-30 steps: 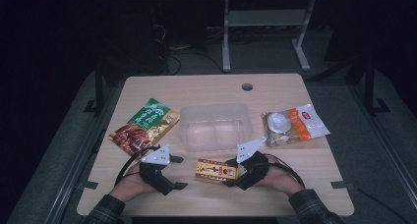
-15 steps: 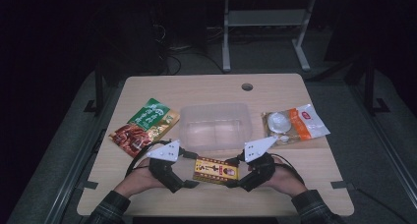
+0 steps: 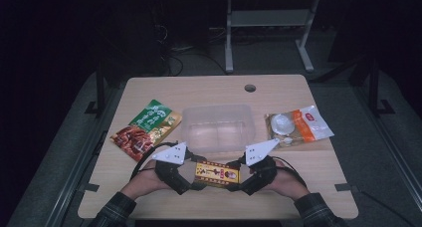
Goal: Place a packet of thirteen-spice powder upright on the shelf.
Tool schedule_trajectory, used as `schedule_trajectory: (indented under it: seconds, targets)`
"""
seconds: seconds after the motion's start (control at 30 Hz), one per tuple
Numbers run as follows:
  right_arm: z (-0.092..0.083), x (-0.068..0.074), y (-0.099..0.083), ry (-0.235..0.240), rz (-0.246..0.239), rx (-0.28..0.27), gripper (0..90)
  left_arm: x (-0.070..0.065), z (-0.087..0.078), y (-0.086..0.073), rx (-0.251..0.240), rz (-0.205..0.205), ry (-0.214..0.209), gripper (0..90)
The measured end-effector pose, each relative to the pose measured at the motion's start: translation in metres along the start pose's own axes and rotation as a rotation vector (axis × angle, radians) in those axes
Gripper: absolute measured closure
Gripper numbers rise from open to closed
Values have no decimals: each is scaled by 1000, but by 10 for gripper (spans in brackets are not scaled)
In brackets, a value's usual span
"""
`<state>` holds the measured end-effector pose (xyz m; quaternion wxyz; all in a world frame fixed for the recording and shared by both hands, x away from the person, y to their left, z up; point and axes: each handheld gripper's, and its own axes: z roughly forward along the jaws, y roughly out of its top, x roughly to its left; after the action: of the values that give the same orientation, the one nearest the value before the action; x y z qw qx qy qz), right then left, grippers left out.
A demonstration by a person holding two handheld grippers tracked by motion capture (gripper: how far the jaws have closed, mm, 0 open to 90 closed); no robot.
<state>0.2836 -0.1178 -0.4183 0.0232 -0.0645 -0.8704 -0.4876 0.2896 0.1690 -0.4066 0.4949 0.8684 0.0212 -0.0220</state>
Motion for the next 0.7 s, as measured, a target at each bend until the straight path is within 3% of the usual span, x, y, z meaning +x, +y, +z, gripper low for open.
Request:
schedule_trajectory:
  seconds: [0.4,0.53,0.7]
  targets:
    - [4,1,-1,1,-5,20,317,1,1,-2,8,-8,-5,286]
    - [6,0,-2,-2,-18,29,308,3,1,-4,12,-20,-25,305]
    - [6,-2,-4,-39,-5,29,204,4,0,-4,15,-46,-24,317]
